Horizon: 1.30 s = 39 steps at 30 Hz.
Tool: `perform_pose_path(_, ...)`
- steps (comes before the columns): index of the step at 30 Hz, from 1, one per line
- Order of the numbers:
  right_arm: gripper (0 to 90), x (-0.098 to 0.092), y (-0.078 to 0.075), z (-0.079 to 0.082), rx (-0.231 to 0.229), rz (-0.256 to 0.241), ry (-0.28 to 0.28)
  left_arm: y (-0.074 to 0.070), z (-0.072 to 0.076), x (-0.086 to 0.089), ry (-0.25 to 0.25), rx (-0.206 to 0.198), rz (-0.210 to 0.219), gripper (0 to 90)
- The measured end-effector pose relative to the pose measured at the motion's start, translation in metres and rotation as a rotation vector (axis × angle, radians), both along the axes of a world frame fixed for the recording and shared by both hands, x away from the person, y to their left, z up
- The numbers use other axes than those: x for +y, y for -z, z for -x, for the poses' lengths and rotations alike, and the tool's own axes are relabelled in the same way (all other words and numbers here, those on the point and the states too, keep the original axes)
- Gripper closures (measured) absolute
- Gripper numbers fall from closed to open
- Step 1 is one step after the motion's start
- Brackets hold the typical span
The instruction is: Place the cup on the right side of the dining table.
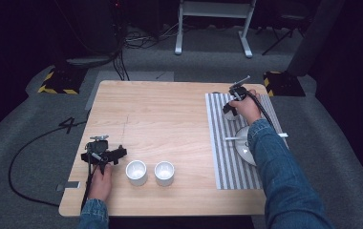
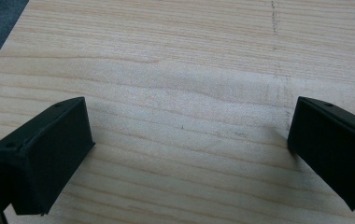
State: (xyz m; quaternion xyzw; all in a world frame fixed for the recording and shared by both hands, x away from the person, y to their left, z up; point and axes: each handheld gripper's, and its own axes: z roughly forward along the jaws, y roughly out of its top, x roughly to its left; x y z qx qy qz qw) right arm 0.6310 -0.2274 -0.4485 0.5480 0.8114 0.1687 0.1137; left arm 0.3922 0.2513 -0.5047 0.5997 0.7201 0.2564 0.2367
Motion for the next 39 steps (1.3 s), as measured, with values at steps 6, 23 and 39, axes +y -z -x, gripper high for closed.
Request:
perform_pose_path(6,23.7,-0.001,-0.009,0.003,-0.033,-0.006,-0.013,0.000,0.000,0.000,0.000,0.000,0.000,0.1)
perform_pose_path(23,21.5,-0.004,-0.088,0.048,-0.186,-0.112,-0.104,0.000,0.000,0.000,0.001,0.001,0.000,0.2)
perform_pose_path(39,20.1,0.025,-0.121,0.102,-0.196,-0.128,-0.298,0.000,0.000,0.000,0.000,0.001,0.001,0.2)
